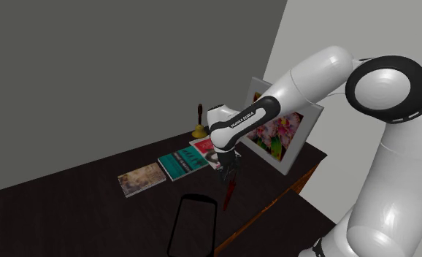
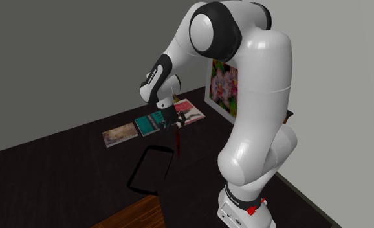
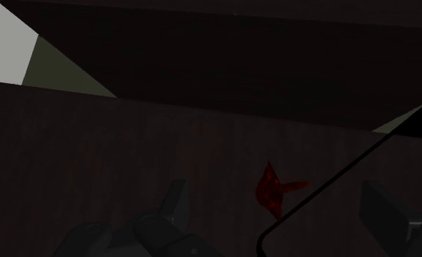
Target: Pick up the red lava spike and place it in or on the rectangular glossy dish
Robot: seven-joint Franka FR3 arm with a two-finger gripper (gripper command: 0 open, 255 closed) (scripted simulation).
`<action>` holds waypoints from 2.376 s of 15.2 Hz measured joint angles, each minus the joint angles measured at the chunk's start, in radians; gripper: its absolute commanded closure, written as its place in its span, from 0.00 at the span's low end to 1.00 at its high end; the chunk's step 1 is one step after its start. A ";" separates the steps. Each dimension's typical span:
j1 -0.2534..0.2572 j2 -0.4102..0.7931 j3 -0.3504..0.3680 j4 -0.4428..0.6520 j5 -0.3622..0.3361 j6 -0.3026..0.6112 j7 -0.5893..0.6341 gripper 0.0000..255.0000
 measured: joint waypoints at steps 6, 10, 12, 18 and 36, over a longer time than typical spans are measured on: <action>0.001 0.003 0.000 -0.006 0.000 0.009 0.002 0.00; 0.001 0.003 0.000 -0.006 0.000 0.009 0.002 1.00; 0.001 0.003 0.001 -0.005 0.000 0.009 0.002 1.00; 0.001 -0.003 0.001 -0.005 0.001 0.003 0.001 1.00; -0.004 -0.175 0.008 0.042 0.030 -0.212 -0.027 1.00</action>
